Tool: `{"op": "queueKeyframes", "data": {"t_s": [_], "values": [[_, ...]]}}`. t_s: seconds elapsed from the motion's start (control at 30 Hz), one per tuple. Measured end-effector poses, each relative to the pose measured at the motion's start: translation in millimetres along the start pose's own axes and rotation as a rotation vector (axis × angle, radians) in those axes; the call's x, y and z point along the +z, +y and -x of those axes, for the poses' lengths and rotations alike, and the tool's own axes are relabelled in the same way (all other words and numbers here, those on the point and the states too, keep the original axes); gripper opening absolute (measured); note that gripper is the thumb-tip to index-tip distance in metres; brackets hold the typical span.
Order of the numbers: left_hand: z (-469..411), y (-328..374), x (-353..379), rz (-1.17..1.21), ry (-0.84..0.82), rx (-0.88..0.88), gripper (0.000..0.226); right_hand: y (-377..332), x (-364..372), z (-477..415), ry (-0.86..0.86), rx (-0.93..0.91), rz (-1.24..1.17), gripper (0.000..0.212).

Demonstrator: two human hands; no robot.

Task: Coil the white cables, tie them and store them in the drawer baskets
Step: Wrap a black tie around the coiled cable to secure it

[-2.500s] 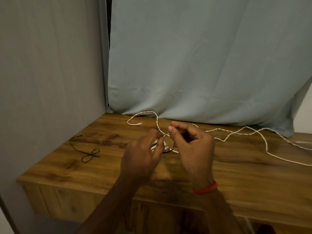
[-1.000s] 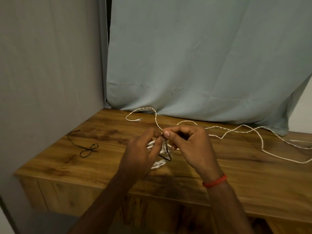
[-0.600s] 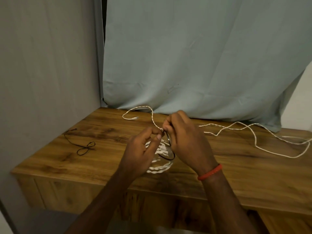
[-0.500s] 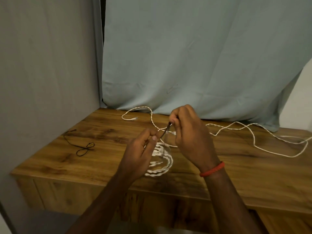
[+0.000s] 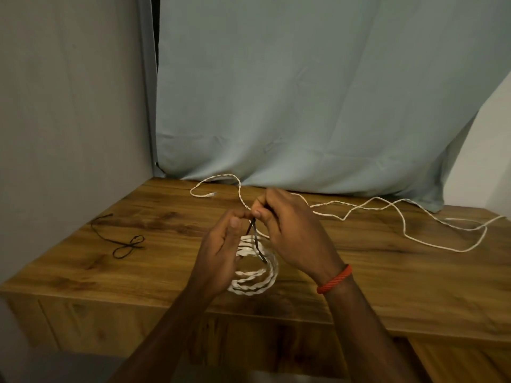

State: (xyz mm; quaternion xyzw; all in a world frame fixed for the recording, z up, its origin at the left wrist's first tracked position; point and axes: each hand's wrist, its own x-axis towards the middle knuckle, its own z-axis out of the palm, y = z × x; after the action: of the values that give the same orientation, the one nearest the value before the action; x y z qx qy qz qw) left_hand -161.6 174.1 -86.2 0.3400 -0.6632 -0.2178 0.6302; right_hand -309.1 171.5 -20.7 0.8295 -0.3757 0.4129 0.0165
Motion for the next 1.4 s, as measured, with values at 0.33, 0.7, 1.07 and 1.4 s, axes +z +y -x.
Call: {"op": "queueKeyframes", "data": {"t_s": [0.33,0.7,1.07,1.4], "values": [[-0.3,-2.3,-5.6,0.072,-0.017,-0.043,0.011,4.4,12.9,1.8,0.058,0.046,-0.003,0.012],[3.6,-7.3,-3.9,0.117,-0.032,-0.108,0.014,14.5,-35.4,-24.9,0.402,0.343,-0.455,0.023],[10.2,2.3,5.4,0.307,-0.088,-0.213,0.017,22.8,-54.5,-46.1,0.340,0.590,-1.154,0.034],[12.5,4.0,14.2,0.319,-0.062,-0.127,0.044,41.5,-58.0,-56.9,0.271,0.656,-0.987,0.032]]}}
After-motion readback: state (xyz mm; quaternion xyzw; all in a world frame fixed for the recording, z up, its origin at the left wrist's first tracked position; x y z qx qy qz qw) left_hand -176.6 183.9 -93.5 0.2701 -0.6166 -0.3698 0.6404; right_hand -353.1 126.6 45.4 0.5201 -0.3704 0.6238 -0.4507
